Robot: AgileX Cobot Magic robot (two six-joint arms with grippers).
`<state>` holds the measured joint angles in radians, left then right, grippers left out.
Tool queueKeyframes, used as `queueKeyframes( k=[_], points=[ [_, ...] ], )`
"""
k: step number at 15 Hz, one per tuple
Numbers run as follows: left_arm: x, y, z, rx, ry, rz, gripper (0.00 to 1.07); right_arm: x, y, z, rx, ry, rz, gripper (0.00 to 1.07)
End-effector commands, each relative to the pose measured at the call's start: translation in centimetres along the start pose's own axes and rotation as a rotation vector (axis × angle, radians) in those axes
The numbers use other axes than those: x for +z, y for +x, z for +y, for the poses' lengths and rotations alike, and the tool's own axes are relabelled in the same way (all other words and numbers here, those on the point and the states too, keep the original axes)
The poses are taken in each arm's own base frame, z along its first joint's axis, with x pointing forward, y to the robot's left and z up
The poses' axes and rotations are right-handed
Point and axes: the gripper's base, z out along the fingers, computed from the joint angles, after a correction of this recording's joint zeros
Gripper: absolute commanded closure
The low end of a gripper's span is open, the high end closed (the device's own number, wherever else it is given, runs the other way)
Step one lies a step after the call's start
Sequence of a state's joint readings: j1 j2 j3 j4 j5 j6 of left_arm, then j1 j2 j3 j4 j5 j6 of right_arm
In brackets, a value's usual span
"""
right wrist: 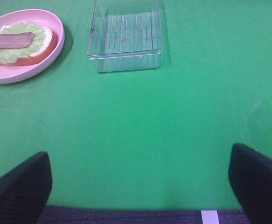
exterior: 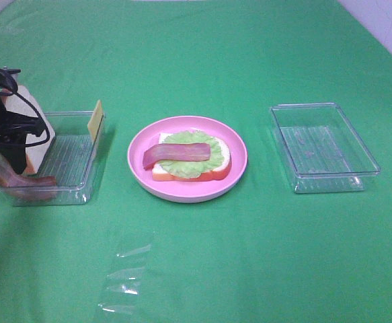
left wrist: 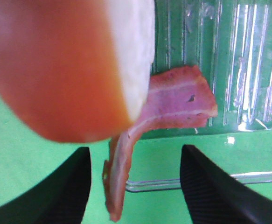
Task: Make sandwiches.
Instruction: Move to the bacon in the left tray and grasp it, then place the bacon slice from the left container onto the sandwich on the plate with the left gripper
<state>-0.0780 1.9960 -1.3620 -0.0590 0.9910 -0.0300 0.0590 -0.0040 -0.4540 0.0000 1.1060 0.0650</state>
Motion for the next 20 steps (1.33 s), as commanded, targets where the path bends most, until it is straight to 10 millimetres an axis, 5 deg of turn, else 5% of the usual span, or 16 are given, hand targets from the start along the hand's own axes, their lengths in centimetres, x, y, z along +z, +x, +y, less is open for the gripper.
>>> queueKeyframes(
  k=[1,3,7,13,20],
  points=[
    [-0.1,-0.1,-0.2,0.004,0.005,-0.007,0.55,-0.2,0.2,0.0,-0.003,0.003,-0.032,0.09],
    [-0.1,-0.1,-0.2,0.005,0.006,-0.012,0.61,-0.2,0.2,0.0,-0.003,0.003,-0.032,0.09],
    [-0.1,-0.1,-0.2,0.004,0.006,-0.006,1.07,-0.2,0.2,0.0,-0.003,0.003,-0.032,0.09],
    [-0.9,0.0,-0.2,0.009,0.007,-0.027,1.07,-0.2,0.2,0.0,-0.003,0.003,-0.032,0.09],
    [-6.1,1.2,-0.4,0.014,0.019,-0.127,1.07,-0.2,0.2,0.0,-0.003,0.003,-0.032,0.09]
  ],
)
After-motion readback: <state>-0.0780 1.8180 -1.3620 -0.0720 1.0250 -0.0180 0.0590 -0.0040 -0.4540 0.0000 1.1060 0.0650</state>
